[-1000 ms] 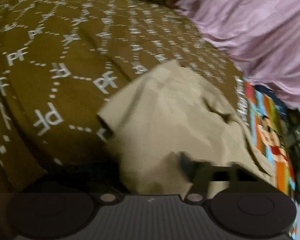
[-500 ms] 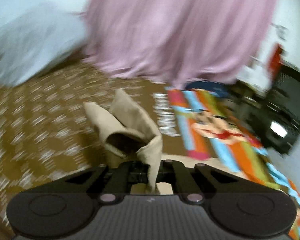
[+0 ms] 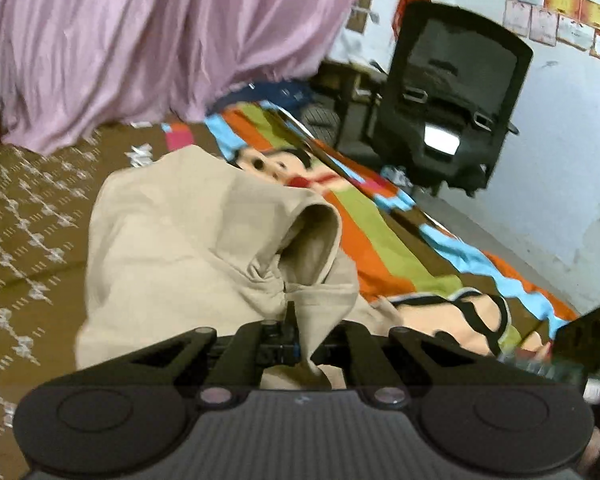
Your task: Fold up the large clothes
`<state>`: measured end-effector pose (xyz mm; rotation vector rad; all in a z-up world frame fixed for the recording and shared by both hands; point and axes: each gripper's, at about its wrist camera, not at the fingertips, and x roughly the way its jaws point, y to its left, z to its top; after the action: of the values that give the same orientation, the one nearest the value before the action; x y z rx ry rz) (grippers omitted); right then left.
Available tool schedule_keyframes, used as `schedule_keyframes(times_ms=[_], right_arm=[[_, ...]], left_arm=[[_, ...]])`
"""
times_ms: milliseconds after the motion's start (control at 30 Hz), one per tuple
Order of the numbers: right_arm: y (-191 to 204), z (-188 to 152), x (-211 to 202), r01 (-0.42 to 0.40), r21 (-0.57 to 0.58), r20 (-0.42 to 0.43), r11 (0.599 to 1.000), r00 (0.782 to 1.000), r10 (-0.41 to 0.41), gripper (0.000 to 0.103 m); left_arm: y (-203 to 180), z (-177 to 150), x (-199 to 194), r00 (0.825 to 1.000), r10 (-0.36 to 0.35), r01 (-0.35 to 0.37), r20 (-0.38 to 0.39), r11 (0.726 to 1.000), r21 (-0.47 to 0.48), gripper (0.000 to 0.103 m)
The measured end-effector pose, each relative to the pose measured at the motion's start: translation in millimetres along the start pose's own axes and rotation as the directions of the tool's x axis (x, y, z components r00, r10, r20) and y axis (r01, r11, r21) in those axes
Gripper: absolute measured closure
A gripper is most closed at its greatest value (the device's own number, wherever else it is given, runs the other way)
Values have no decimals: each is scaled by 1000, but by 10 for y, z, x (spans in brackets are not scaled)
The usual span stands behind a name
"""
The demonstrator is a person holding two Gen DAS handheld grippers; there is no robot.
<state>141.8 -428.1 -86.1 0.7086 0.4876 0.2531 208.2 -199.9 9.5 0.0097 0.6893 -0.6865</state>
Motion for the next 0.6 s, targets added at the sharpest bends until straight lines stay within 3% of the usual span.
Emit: schedule_keyframes(times_ms=[33, 133, 200, 267, 433, 600], right_arm=[[-136, 47, -56, -57, 91, 6, 994, 998, 56, 36], [-523, 40, -130, -208, 362, 68, 909, 978, 196, 30], [-686, 32, -144, -265, 466, 124, 844, 964, 235, 23], [-767, 85, -123, -277, 502, 135, 820, 961, 242, 22], [-807, 292, -105, -223, 488, 97, 844, 975, 201, 28], [-665, 596, -232, -116, 319, 53, 941, 993, 104, 54]], left_arm=[[-49, -26, 58, 1000, -7, 7, -10, 1000, 6, 102], [-178, -133, 125, 999, -24, 26, -41, 999, 38, 102], [-247, -224, 150, 998, -28, 31, -64, 998, 59, 102], [-342, -292, 182, 997, -23, 29, -78, 996, 79, 102], [-596, -377, 213, 996, -34, 42, -79, 993, 108, 102], [-895, -457, 333, 994, -63, 77, -89, 985, 156, 102]])
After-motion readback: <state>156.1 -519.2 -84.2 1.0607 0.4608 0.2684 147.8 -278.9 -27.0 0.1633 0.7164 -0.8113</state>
